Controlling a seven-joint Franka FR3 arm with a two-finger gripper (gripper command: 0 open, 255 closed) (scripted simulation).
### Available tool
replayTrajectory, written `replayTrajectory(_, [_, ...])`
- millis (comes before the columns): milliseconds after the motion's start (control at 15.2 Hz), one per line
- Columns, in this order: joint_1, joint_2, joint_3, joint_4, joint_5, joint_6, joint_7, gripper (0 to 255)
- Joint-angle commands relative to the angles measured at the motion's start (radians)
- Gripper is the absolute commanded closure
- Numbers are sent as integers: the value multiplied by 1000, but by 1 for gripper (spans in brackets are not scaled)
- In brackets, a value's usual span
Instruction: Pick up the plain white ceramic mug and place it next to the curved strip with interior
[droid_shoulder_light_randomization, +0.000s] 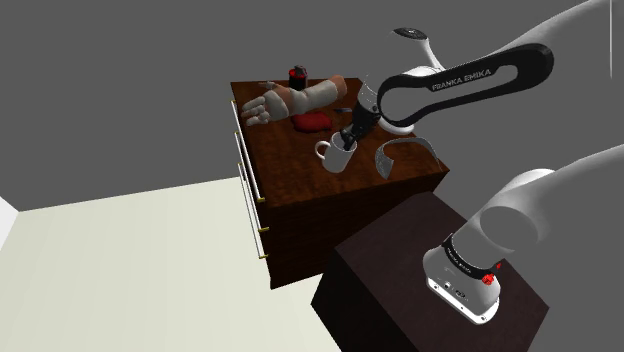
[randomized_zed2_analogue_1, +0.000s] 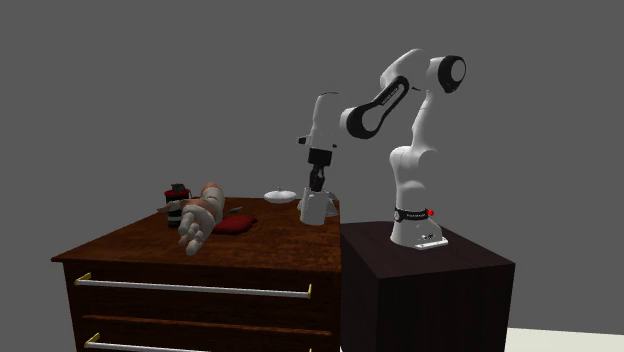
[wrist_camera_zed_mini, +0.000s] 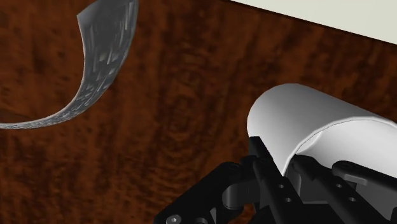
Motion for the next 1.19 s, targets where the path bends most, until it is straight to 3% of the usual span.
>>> replayTrajectory(0, [0,15,3,-18,0,33,1,255])
replayTrajectory(660, [-2,39,8,-32,-2,71,4,255])
replayTrajectory(726, [-2,39,8,-32,-2,71,4,0])
replayTrajectory(1056, [-2,39,8,-32,-2,71,4,0])
replayTrajectory(1122, [1,5,2,-23,2,29,0,0])
